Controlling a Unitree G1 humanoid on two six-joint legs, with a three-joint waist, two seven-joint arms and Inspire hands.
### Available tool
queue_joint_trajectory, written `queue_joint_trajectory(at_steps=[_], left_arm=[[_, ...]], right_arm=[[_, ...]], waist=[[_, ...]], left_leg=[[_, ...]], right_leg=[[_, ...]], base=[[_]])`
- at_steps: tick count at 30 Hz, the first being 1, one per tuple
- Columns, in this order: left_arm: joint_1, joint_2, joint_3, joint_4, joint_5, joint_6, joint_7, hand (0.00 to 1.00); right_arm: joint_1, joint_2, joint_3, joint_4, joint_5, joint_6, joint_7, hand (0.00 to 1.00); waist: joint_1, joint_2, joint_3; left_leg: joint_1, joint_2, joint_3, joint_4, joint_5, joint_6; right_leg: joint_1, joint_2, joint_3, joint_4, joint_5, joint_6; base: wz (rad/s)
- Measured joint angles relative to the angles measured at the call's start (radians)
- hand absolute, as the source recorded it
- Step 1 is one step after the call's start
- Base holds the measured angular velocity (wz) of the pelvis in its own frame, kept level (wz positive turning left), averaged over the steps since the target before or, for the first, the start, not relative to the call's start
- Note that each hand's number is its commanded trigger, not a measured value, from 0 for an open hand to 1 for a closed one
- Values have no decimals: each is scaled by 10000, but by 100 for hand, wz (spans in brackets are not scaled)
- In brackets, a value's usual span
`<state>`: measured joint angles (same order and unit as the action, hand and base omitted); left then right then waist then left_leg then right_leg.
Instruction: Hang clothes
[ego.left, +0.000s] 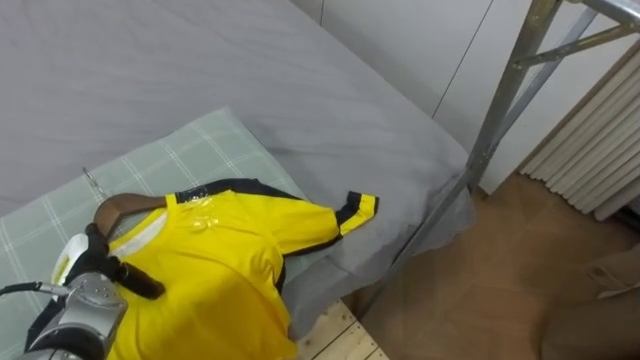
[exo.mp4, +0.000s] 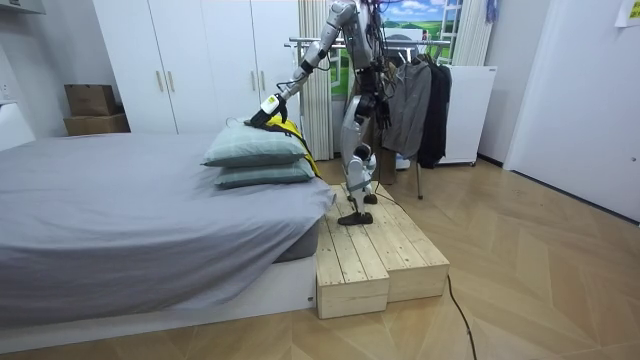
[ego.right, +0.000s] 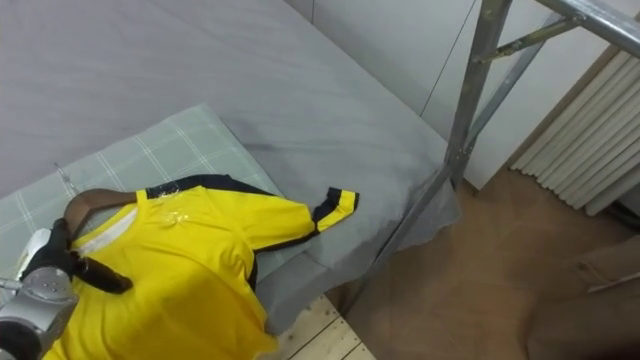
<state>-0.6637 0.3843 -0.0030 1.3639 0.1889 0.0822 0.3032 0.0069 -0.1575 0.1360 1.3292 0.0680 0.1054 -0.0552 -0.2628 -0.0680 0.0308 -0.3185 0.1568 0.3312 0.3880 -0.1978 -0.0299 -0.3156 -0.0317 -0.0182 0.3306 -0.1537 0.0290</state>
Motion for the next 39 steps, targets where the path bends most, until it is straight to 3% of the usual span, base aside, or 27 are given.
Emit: queue_joint_trajectory(at_steps=[14, 39], left_arm=[[0, -9, 369, 8, -7, -4, 215, 0], [3, -52, 388, 299, -337, 0, 815, 0]], right_arm=[[-66, 1, -5, -9, 59, -19, -167, 0], [-181, -1, -20, 161, 514, 35, -159, 0]], waist=[[153, -62, 21], [202, -20, 46]], left_leg=[[-10, -26, 1, -93, 2, -4], [11, -29, -21, -106, 5, -9]], right_leg=[[-24, -22, -26, -16, -48, -2], [-4, -33, -83, 4, -51, -2]], base=[[0], [0]])
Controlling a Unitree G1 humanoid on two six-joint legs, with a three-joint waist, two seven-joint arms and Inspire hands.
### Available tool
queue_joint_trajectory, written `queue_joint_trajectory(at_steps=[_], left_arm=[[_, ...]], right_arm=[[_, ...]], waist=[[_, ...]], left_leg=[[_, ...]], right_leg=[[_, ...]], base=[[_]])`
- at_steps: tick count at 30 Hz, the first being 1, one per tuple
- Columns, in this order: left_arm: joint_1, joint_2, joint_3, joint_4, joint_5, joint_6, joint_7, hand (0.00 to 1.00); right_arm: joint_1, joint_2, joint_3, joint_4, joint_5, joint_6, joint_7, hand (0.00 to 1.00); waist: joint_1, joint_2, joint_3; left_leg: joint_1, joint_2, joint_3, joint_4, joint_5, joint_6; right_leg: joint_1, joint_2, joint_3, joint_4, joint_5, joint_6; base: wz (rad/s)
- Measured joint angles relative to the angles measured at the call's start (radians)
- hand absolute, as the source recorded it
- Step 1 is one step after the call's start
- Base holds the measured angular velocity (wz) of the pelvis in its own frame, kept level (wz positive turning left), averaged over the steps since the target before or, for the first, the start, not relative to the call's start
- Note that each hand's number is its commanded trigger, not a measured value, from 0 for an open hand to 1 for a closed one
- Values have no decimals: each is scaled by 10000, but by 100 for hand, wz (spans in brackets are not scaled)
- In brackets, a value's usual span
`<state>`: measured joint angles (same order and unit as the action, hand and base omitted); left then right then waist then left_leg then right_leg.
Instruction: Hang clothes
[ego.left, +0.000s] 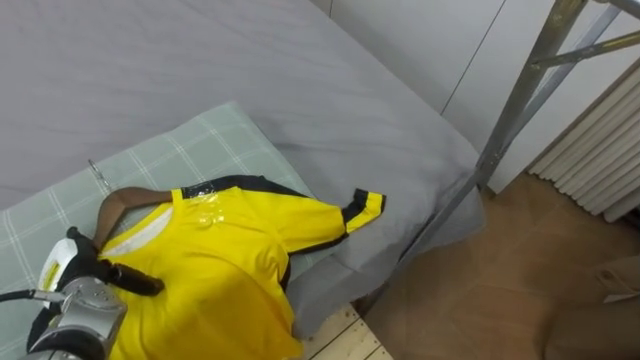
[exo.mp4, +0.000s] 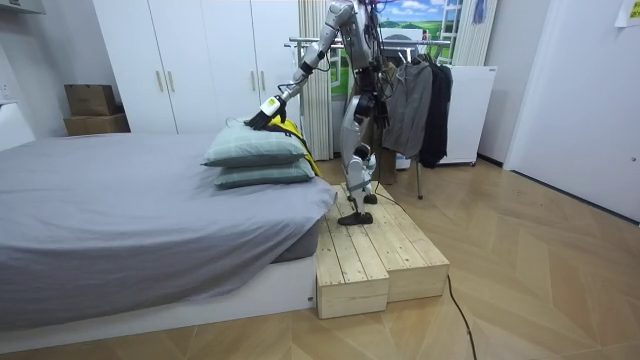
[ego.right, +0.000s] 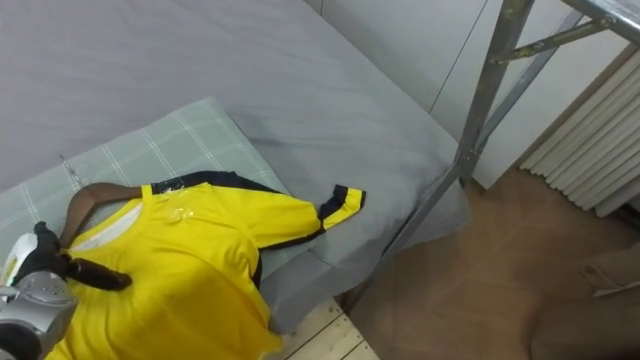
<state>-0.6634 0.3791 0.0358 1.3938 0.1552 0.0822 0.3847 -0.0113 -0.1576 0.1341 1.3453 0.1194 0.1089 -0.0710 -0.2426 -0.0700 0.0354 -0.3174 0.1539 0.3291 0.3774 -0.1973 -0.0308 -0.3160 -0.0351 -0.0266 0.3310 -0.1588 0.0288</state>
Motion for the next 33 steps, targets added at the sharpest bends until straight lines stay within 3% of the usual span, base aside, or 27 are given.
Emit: queue_joint_trajectory(at_steps=[7, 8, 9, 10, 12, 18, 25, 33], left_arm=[[0, -2, -1, 206, -221, 2, -13, 0], [0, -1, -2, 206, -228, 2, -22, 10], [0, 0, -3, 206, -238, 2, -27, 44], [0, 0, -2, 209, -265, 5, -36, 55], [-1, 3, -6, 208, -301, 14, -47, 100], [-1, 24, -7, 210, -276, 122, -115, 100], [-9, 271, -411, 206, -278, 237, -313, 100], [-9, 269, -400, 206, -281, 387, -651, 100]], right_arm=[[-105, -1, -5, 125, -6, -6, 10, 0], [-106, 0, -5, 123, -6, -7, 11, 0], [-106, -1, -5, 122, -6, -8, 11, 0], [-104, 0, -5, 122, -6, -8, 11, 0], [-107, -1, -4, 113, -20, -7, 11, 0], [-299, -1, -5, 137, -64, 1, 13, 0], [-529, -20, 10, 134, 19, 0, 93, 0], [-517, -92, 10, 138, 92, 11, 200, 0]], waist=[[20, 7, 5], [20, 10, 6], [20, 11, 7], [22, 12, 7], [26, 11, 7], [41, 72, -6], [73, 270, -15], [86, 278, -19]], left_leg=[[126, 0, -4, -6, 0, 0], [132, 0, -3, -7, 0, 0], [132, 0, -2, -7, 0, 0], [132, 0, -1, -7, 0, 0], [129, -2, 5, -4, 0, 0], [107, -4, 7, -6, 0, 0], [95, -9, 3, -21, 1, -2], [93, -56, 4, -21, 4, 2]], right_leg=[[122, -3, -7, 10, 0, 0], [128, -4, -6, 7, 0, 0], [128, -5, -6, 4, 0, 0], [129, -5, -6, 1, 0, 0], [123, -7, -5, -2, -1, -2], [105, -7, -6, -19, -2, -2], [86, -12, -13, -13, -2, -2], [87, -61, -12, -15, -2, -2]], base=[[0], [0], [0], [0], [0], [0], [0], [0]])
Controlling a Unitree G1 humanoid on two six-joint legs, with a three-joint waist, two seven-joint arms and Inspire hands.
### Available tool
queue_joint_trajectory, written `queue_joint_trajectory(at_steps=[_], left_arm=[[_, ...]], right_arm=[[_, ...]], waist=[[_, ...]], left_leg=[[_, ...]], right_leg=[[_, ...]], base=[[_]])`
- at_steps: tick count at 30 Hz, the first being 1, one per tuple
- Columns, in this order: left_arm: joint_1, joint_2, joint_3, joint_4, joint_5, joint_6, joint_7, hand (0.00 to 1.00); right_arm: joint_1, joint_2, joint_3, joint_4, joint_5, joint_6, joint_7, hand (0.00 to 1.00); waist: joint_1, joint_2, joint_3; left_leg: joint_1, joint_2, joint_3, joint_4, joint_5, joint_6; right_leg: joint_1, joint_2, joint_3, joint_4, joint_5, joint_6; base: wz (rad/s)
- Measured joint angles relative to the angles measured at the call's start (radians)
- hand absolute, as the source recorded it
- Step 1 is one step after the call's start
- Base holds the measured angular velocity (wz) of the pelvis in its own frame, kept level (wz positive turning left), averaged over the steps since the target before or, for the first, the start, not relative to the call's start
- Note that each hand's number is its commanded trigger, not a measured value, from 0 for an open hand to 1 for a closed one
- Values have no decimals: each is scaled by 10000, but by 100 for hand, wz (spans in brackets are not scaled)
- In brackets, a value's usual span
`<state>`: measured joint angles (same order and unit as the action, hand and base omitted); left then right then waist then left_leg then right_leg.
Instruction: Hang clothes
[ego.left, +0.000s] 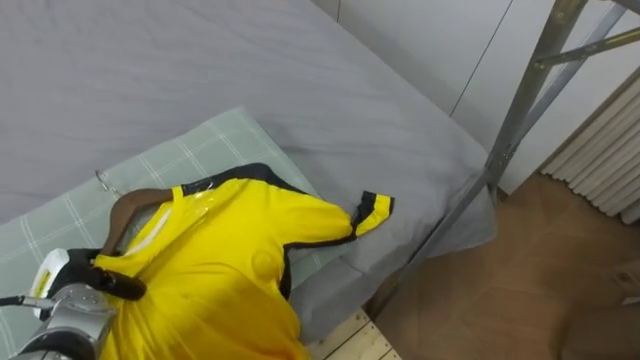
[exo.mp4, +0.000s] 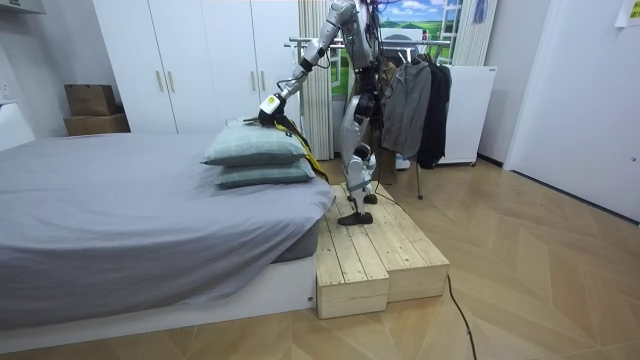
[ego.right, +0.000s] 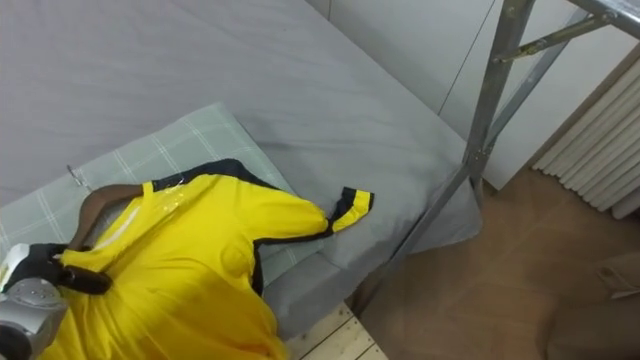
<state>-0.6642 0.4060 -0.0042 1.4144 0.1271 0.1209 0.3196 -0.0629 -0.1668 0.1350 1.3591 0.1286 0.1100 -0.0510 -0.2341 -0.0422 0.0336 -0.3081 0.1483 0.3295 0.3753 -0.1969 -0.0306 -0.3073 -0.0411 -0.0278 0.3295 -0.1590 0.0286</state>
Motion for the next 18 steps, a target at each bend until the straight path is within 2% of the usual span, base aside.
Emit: queue_joint_trajectory(at_steps=[18], left_arm=[[1, -26, 22, 21, -56, 255, -241, 100]], right_arm=[[-11, -66, 3, 1, 396, -1, 101, 0]], waist=[[1, 52, 11]], left_leg=[[36, -14, -2, -26, 8, 11]], right_leg=[[27, -9, -11, 11, -2, 4]], base=[[0]])
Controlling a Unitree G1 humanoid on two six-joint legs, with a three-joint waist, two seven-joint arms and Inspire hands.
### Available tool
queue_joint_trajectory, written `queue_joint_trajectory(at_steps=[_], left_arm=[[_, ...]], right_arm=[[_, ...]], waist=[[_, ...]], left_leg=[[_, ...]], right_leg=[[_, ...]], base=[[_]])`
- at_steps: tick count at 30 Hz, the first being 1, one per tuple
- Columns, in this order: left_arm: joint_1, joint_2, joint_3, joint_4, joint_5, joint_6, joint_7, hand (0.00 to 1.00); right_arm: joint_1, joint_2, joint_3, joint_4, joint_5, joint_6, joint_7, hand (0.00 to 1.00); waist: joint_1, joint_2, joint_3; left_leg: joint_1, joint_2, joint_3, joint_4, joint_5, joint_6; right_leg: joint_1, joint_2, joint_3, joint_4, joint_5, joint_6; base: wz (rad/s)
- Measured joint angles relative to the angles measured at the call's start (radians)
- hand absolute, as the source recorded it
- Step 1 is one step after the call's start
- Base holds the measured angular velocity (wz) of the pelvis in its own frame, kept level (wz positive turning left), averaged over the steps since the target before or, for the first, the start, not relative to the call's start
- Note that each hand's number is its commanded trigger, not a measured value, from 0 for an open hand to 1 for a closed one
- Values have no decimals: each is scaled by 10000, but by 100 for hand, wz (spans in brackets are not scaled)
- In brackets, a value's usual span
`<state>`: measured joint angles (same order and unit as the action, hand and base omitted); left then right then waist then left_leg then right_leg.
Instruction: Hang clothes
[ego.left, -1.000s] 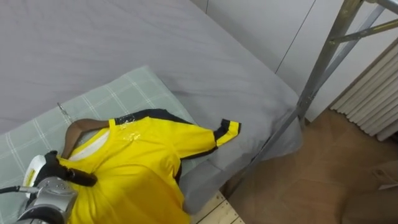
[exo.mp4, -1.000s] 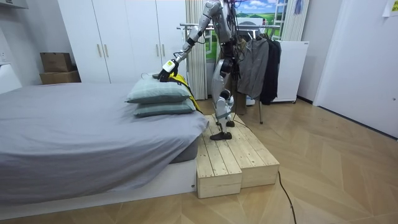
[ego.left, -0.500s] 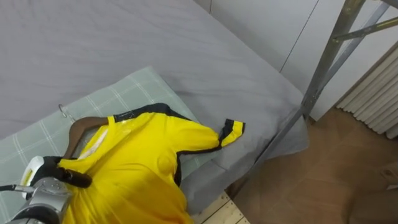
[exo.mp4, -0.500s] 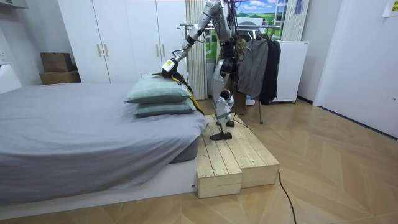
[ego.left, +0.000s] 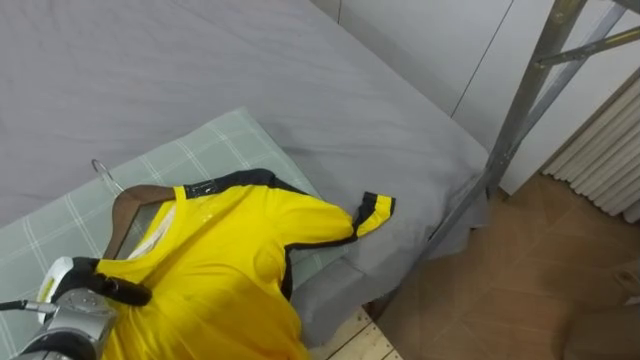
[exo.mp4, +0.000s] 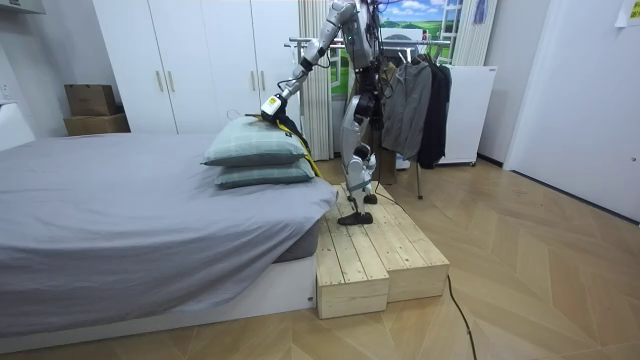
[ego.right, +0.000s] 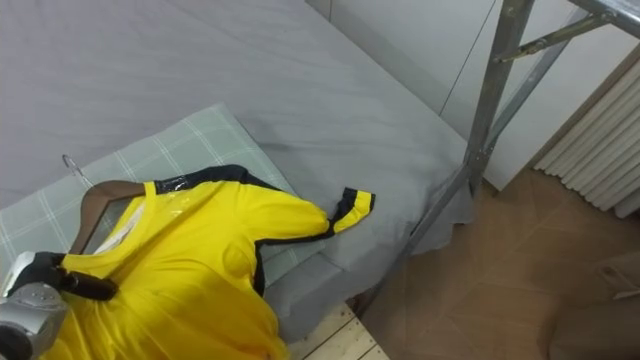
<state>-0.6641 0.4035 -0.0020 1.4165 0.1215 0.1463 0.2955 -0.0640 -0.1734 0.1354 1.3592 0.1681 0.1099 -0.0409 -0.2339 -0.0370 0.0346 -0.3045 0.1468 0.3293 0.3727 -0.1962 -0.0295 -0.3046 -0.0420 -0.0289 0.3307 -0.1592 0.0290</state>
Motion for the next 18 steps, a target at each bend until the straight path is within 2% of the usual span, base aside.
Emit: queue_joint_trajectory(at_steps=[7, 12, 14, 18], left_arm=[[-4, -58, -25, -47, 13, -72, 423, 100], [9, -332, -108, -49, 14, -368, 977, 100], [12, -450, -440, -166, 31, -394, 1181, 100], [219, -496, -511, -910, 897, -734, 1449, 100]], right_arm=[[-47, -12, -2, -3, 256, -316, -156, 0], [-119, -11, 14, -58, 310, -547, -367, 0], [-151, -11, 11, -93, 382, -663, -468, 0], [-138, -28, -2, -91, 465, -844, -479, 0]], waist=[[-94, 127, -10], [-62, 303, -5], [-87, 374, -16], [-25, 414, -29]], left_leg=[[2, -39, -110, 1, 3, 5], [75, -55, -305, -1, 16, 1], [213, -74, -448, -34, 42, 0], [593, -242, -688, -363, 206, 15]], right_leg=[[92, -35, -101, -41, -13, 22], [285, -61, -335, -76, -23, 34], [597, -82, -536, -241, -38, 33], [1105, -129, -658, -504, -51, 40]], base=[[4], [12], [22], [25]])
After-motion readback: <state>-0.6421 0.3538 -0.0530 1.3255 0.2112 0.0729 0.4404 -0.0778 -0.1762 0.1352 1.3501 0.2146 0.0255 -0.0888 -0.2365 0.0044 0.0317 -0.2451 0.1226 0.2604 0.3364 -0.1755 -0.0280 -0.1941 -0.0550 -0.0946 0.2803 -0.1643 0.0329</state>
